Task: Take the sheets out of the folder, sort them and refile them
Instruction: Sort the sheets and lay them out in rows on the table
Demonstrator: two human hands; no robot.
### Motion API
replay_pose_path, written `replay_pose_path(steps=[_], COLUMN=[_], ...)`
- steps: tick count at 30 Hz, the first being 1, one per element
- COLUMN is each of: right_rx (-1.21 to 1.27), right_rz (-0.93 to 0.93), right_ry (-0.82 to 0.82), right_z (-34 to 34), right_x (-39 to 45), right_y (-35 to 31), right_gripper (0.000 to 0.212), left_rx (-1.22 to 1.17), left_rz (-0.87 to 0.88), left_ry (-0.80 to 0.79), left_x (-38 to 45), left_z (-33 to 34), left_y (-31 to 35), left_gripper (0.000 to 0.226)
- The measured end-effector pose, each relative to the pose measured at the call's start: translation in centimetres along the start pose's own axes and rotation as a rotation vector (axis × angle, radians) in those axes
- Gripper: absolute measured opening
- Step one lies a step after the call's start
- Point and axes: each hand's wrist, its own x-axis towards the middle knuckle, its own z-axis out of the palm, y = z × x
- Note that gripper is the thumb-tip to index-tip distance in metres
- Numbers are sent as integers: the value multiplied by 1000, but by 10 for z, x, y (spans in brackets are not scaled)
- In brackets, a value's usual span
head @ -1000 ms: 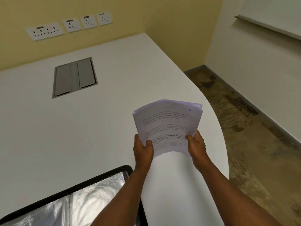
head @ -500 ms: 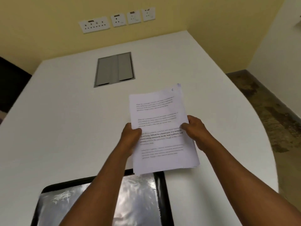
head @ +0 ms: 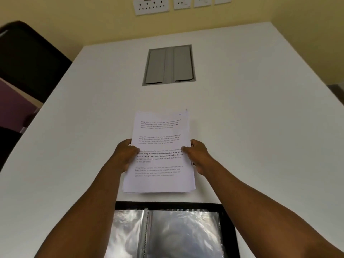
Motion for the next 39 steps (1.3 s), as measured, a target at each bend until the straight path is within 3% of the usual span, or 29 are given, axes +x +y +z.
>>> replay_pose_path(steps=[6, 11, 14, 17, 22, 28, 30, 32, 35, 39], right_rx=[-155, -365, -442, -513, -586, -726, -775, -808, -909, -1105], right_rz=[-29, -115, -175, -253, -419, -509, -475, -461, -485, -475], right_ry=[78, 161, 258, 326, 352, 283, 238, 222, 189, 139], right_z=[36, 41, 33, 20, -6, -28, -32, -35, -36, -34], right_x=[29, 30, 20, -3, -75, -163, -186, -207, -235, -261], right_y=[19, 34, 38, 51, 94, 154, 175, 196, 222, 249], right_gripper=[15, 30, 40, 42, 29, 3, 12, 1, 21, 39], left_rx=[84, 360, 467, 437, 372, 439, 494, 547, 601, 571], left_rz=[22, 132, 169, 218, 308, 285, 266, 187, -18, -149], left_ry=[53, 152, 214, 280, 393, 507, 555, 540, 489, 529], left_x=[39, 50, 43, 17, -53, -154, -179, -198, -221, -236], left_z=[-8, -2, -2, -11, -32, -56, -67, -78, -91, -106], left_y=[-27, -44, -56, -76, -135, -208, -232, -258, -288, -302], left_gripper=[39, 45, 60, 65, 49, 43, 45, 52, 70, 93])
